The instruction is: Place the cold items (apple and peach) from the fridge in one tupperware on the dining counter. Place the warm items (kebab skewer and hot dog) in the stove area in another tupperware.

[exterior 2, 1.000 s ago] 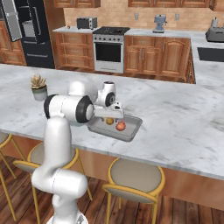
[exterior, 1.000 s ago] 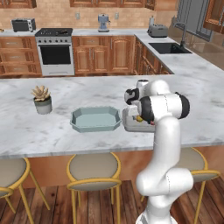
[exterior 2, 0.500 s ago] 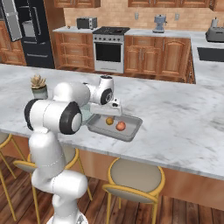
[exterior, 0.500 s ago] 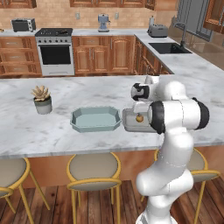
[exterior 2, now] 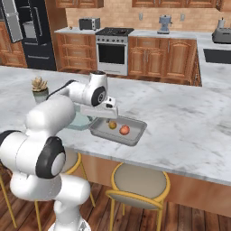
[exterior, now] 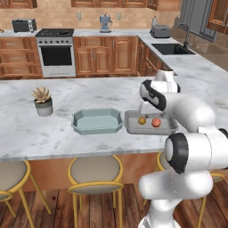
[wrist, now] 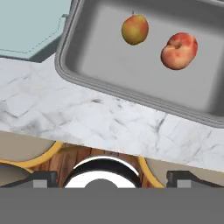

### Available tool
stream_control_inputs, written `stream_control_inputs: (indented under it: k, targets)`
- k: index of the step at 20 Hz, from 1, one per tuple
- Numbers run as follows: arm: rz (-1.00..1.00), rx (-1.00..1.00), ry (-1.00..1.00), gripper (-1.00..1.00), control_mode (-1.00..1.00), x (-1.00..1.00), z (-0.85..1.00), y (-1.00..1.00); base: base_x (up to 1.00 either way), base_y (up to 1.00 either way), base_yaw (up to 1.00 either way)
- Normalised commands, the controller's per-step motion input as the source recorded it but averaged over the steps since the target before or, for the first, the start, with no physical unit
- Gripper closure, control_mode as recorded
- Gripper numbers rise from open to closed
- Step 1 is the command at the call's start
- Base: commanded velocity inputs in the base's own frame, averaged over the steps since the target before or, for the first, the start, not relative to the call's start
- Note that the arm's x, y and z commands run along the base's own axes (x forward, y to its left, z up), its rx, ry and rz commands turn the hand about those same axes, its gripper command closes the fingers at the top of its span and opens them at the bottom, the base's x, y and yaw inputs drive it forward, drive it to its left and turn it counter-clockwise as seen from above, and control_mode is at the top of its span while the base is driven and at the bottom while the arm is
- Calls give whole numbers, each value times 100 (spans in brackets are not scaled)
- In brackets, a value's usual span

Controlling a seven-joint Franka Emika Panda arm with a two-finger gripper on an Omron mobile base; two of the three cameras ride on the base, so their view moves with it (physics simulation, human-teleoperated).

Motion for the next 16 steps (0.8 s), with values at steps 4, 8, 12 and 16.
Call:
stream_control_inputs:
  k: [4,8,12,16]
  targets:
    - [0,0,0,-100,-100,-99,62,30,0,0,0]
    - [-2,0,0,-100,-100,-100,55,21,0,0,0]
    - [-4,0,0,-100,-100,-100,46,18,0,0,0]
    - [-4,0,0,-100,-100,-100,27,19,0,0,0]
